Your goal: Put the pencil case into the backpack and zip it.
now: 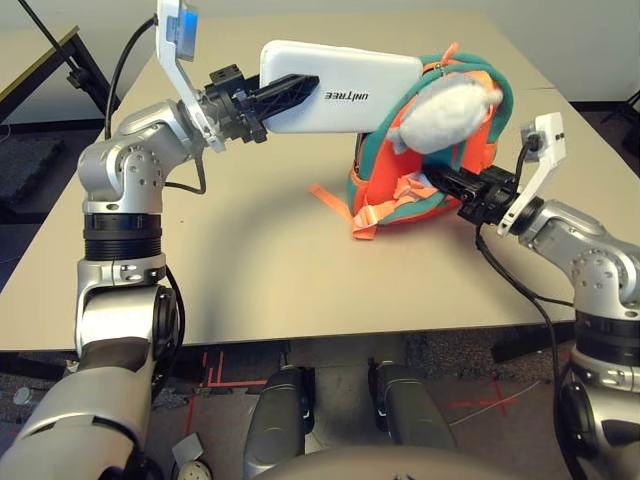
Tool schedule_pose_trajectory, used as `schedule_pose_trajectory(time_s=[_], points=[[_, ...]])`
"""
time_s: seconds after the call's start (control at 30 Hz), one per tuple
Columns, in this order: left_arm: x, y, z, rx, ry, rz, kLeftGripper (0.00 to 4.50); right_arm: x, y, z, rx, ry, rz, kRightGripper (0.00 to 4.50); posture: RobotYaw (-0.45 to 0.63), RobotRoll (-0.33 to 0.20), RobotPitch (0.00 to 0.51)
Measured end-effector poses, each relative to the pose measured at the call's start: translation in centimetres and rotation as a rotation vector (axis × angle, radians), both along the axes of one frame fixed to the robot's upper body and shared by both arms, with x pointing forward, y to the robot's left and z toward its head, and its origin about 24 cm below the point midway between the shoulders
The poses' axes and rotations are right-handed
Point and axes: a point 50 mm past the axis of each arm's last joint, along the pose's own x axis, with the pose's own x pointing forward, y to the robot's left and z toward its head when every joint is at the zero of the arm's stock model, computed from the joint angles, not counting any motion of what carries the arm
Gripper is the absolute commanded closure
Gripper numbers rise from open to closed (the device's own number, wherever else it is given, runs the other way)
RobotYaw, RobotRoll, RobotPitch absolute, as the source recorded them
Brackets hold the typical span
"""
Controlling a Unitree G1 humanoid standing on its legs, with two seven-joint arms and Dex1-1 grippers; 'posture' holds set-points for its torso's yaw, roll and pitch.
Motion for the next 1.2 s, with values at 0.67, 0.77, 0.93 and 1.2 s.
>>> schedule_pose_trajectory(time_s=[0.67,0.77,0.93,1.2], points=[[3.4,-9.4,-6.7,0.086,0.075,-0.015,2.53,0.0,0.6,-0.2,0.013,0.007,0.023,4.03,-0.21,0.000,0.105],[3.5,-9.3,-6.6,0.080,0.072,-0.008,1.48,0.0,0.6,-0.2,0.014,0.006,0.024,4.03,-0.21,0.000,0.106],[3.2,-7.3,-5.2,0.069,0.086,0.004,0.00,-0.1,0.8,-0.3,0.011,0.002,0.029,4.03,-0.20,0.000,0.107],[1.1,-3.6,-1.2,0.008,0.013,0.015,0.00,-0.1,1.0,-0.3,0.006,-0.001,0.040,4.03,-0.18,0.000,0.105]])
